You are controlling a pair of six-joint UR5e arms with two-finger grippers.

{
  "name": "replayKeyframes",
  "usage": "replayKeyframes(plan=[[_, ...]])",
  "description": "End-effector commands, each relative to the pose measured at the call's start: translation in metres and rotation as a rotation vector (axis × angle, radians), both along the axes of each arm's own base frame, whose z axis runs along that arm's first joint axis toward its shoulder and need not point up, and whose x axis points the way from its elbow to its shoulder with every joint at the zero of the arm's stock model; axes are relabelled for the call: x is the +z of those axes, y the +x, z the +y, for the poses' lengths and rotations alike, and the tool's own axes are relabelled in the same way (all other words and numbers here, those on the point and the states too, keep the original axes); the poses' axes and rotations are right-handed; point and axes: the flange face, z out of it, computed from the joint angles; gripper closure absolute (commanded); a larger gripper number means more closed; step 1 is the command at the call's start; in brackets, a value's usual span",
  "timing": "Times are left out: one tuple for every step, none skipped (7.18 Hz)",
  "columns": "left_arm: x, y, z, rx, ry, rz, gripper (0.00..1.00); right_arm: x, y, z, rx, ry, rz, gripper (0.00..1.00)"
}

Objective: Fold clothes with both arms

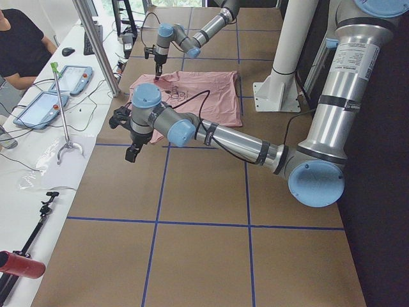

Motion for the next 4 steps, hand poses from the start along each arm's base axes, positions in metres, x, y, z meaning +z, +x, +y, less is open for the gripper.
replayKeyframes(plan=[[-0.01,0.027,-0.009,0.0,-0.026,0.014,0.0,-0.027,0.0,0.011,0.041,-0.097,-0.093,0.0],[-0.028,0.056,-0.018,-0.054,-0.045,-0.003,0.0,-0.046,0.002,0.021,0.038,-0.18,-0.161,0.0],[-0.048,0.108,-0.022,-0.113,-0.095,0.005,0.0,-0.059,0.009,0.033,0.034,-0.307,-0.17,0.0],[-0.061,0.161,-0.019,-0.162,-0.176,0.04,0.0,-0.067,0.026,0.051,0.041,-0.396,-0.102,0.0]])
